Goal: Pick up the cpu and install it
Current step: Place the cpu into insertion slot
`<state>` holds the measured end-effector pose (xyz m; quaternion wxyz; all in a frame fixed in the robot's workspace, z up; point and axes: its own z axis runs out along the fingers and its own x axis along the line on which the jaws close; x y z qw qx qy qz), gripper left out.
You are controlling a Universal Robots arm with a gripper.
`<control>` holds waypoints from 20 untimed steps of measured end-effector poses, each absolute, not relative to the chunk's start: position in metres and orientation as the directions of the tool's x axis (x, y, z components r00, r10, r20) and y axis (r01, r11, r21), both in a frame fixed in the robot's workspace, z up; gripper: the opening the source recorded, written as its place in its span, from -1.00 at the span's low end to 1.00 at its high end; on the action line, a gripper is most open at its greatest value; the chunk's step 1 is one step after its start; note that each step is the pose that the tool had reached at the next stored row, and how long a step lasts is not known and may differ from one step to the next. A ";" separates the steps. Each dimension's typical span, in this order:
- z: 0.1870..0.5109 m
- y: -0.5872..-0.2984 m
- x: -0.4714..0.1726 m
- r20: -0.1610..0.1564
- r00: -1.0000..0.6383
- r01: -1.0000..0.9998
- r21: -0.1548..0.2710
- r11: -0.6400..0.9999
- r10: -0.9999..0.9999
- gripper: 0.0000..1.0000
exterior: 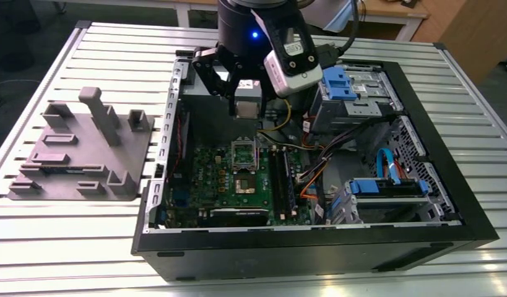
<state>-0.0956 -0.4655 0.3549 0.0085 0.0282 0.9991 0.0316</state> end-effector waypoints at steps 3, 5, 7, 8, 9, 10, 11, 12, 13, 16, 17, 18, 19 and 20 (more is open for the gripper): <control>0.355 -0.466 -0.096 -0.015 -0.998 0.056 0.064 0.996 0.057 -0.06; 0.355 -0.466 -0.096 -0.015 -0.998 0.056 0.064 0.996 0.057 -0.06; 0.355 -0.466 -0.096 -0.015 -0.998 0.056 0.064 0.996 0.057 -0.06; 0.355 -0.466 -0.096 -0.015 -0.998 0.056 0.064 0.996 0.057 -0.06; 0.355 -0.466 -0.096 -0.015 -0.998 0.056 0.064 0.996 0.057 -0.06; 0.355 -0.466 -0.096 -0.015 -0.998 0.056 0.064 0.996 0.057 -0.06; 0.354 -0.466 -0.096 -0.015 -0.998 0.056 0.064 0.996 0.057 -0.06; 0.353 -0.467 -0.096 -0.015 -0.998 0.056 0.063 0.996 0.057 -0.06; 0.351 -0.469 -0.095 -0.015 -0.998 0.056 0.063 0.996 0.057 -0.06; 0.346 -0.473 -0.093 -0.015 -0.998 0.056 0.064 0.996 0.057 -0.06; 0.344 -0.473 -0.092 -0.015 -0.998 0.056 0.064 0.996 0.057 -0.06; 0.343 -0.473 -0.091 -0.015 -0.998 0.056 0.064 0.996 0.057 -0.06; 0.342 -0.473 -0.091 -0.015 -0.998 0.056 0.064 0.996 0.057 -0.06; 0.341 -0.473 -0.091 -0.015 -0.998 0.056 0.064 0.996 0.057 -0.06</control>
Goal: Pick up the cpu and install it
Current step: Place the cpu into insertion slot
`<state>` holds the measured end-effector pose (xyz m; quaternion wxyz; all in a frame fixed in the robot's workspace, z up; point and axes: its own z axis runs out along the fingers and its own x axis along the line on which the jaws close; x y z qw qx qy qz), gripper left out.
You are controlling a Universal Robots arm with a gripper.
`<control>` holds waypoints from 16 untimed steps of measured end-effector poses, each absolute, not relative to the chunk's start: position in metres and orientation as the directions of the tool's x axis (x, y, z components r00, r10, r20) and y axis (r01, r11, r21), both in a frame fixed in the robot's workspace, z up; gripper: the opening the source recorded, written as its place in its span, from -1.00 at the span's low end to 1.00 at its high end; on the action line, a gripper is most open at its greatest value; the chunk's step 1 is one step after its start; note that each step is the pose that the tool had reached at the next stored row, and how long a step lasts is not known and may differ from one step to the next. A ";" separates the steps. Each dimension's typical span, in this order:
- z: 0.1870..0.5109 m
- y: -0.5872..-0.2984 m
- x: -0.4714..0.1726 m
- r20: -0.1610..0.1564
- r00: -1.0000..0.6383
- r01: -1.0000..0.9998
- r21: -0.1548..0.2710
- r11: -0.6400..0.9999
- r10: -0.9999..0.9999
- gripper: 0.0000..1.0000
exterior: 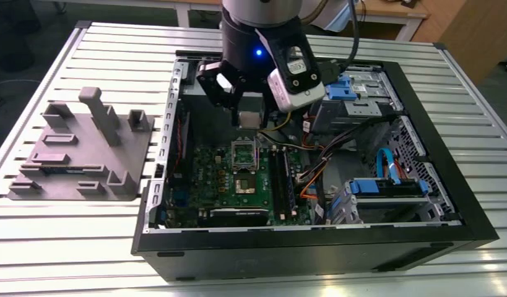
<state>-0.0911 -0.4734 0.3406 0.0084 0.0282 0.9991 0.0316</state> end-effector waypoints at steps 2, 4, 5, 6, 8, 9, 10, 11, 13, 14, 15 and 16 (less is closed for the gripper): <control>0.338 -0.474 -0.091 -0.015 -0.998 0.056 0.064 0.996 0.057 -0.06; 0.334 -0.474 -0.091 -0.015 -0.998 0.056 0.064 0.996 0.057 -0.06; 0.333 -0.474 -0.091 -0.015 -0.998 0.056 0.064 0.996 0.057 -0.06; 0.331 -0.475 -0.091 -0.015 -0.998 0.056 0.064 0.996 0.057 -0.06; 0.327 -0.475 -0.091 -0.015 -0.998 0.056 0.064 0.996 0.057 -0.06; 0.325 -0.475 -0.091 -0.015 -0.998 0.056 0.064 0.996 0.057 -0.06; 0.323 -0.475 -0.091 -0.015 -0.998 0.056 0.064 0.996 0.057 -0.06; 0.322 -0.475 -0.091 -0.015 -0.998 0.056 0.064 0.996 0.057 -0.06; 0.318 -0.475 -0.091 -0.015 -0.998 0.056 0.064 0.996 0.057 -0.06; 0.316 -0.475 -0.091 -0.015 -0.998 0.056 0.064 0.996 0.057 -0.06; 0.314 -0.475 -0.091 -0.015 -0.998 0.056 0.063 0.996 0.057 -0.06; 0.313 -0.475 -0.091 -0.016 -0.998 0.056 0.061 0.997 0.057 -0.06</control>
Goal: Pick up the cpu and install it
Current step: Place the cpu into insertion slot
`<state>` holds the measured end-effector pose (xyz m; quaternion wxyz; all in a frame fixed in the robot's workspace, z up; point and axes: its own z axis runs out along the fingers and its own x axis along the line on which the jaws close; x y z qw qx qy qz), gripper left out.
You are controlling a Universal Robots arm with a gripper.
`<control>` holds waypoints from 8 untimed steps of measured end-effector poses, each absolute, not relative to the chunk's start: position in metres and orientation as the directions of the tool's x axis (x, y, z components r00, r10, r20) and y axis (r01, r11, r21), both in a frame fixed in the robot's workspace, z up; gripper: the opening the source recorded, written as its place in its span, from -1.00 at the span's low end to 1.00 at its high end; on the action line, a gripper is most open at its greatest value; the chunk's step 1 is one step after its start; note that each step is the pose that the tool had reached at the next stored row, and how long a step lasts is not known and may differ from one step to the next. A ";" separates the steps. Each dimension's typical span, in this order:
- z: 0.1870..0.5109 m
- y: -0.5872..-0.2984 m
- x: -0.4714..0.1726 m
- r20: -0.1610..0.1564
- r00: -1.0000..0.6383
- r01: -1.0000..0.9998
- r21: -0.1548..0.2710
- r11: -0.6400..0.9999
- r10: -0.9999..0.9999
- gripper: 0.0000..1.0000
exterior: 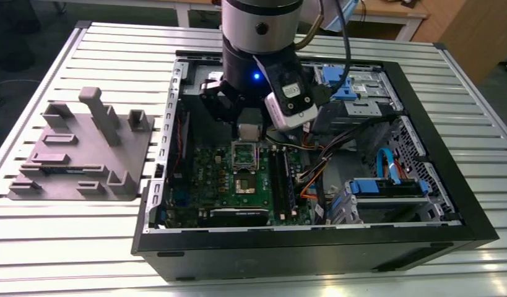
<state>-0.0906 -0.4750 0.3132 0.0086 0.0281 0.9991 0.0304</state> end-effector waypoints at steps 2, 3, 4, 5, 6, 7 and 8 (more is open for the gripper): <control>0.312 -0.475 -0.091 -0.017 -0.998 0.056 0.044 0.997 0.057 -0.06; 0.312 -0.475 -0.091 -0.017 -0.998 0.056 0.034 0.998 0.056 -0.06; 0.311 -0.475 -0.091 -0.018 -0.998 0.056 0.030 0.998 0.056 -0.06; 0.309 -0.475 -0.091 -0.018 -0.998 0.056 0.030 0.998 0.056 -0.06; 0.307 -0.475 -0.091 -0.018 -0.998 0.056 0.030 0.998 0.056 -0.06; 0.305 -0.475 -0.090 -0.018 -0.998 0.056 0.030 0.998 0.056 -0.06; 0.303 -0.476 -0.090 -0.018 -0.998 0.056 0.030 0.998 0.056 -0.06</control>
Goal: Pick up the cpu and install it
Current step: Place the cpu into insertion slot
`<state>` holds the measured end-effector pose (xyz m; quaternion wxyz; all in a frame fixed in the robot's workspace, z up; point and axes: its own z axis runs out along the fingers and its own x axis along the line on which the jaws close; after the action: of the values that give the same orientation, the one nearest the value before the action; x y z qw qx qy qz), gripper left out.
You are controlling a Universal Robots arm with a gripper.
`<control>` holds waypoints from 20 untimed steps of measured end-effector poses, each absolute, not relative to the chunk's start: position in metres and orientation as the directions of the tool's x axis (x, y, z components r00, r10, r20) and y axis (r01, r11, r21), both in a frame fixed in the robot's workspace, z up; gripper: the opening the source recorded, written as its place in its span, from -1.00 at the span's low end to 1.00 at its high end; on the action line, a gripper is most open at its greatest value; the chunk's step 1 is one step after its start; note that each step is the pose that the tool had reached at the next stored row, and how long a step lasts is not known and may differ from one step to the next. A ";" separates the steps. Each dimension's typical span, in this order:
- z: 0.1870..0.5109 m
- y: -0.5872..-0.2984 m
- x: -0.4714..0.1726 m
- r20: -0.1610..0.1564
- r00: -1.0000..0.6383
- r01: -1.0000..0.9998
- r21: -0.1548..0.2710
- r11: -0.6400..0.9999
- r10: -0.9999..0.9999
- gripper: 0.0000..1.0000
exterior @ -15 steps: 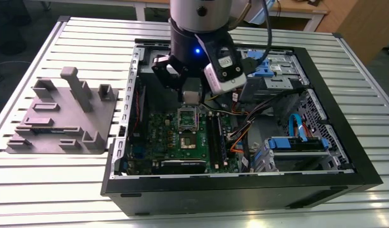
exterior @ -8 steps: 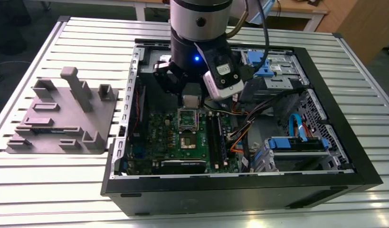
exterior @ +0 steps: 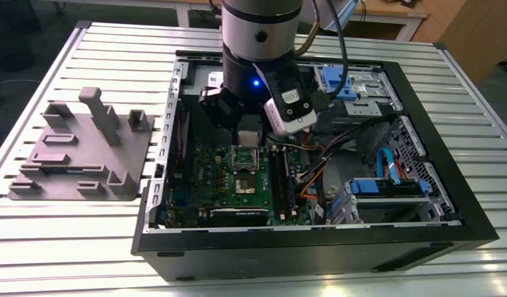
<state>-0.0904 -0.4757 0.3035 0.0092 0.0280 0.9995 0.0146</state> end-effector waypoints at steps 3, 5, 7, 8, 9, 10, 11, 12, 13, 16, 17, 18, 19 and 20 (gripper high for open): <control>0.298 -0.479 -0.090 -0.017 -0.998 0.056 0.030 0.998 0.056 -0.06; 0.294 -0.479 -0.089 -0.018 -0.999 0.046 0.030 0.998 0.047 -0.06; 0.291 -0.479 -0.089 -0.018 -1.000 0.023 0.030 0.999 0.023 -0.06; 0.289 -0.479 -0.089 -0.018 -1.000 0.014 0.030 0.999 0.015 -0.06; 0.287 -0.479 -0.089 -0.017 -1.000 0.012 0.030 0.999 0.013 -0.06; 0.285 -0.480 -0.089 -0.017 -1.000 0.012 0.030 0.999 0.013 -0.06; 0.284 -0.480 -0.089 -0.017 -1.000 0.012 0.030 0.999 0.013 -0.06; 0.282 -0.480 -0.089 -0.017 -1.000 0.012 0.030 0.999 0.013 -0.06; 0.280 -0.480 -0.089 -0.017 -1.000 0.012 0.030 0.999 0.013 -0.06; 0.274 -0.480 -0.088 -0.017 -1.000 0.012 0.030 0.999 0.012 -0.06; 0.273 -0.481 -0.088 -0.017 -1.000 0.012 0.030 0.999 0.012 -0.06; 0.271 -0.481 -0.088 -0.017 -1.000 0.012 0.030 0.999 0.012 -0.06; 0.269 -0.482 -0.088 -0.017 -1.000 0.012 0.030 0.999 0.013 -0.06; 0.267 -0.482 -0.087 -0.017 -1.000 0.012 0.030 0.999 0.012 -0.06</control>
<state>-0.0874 -0.4823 0.2671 0.0088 0.0061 0.9998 0.0149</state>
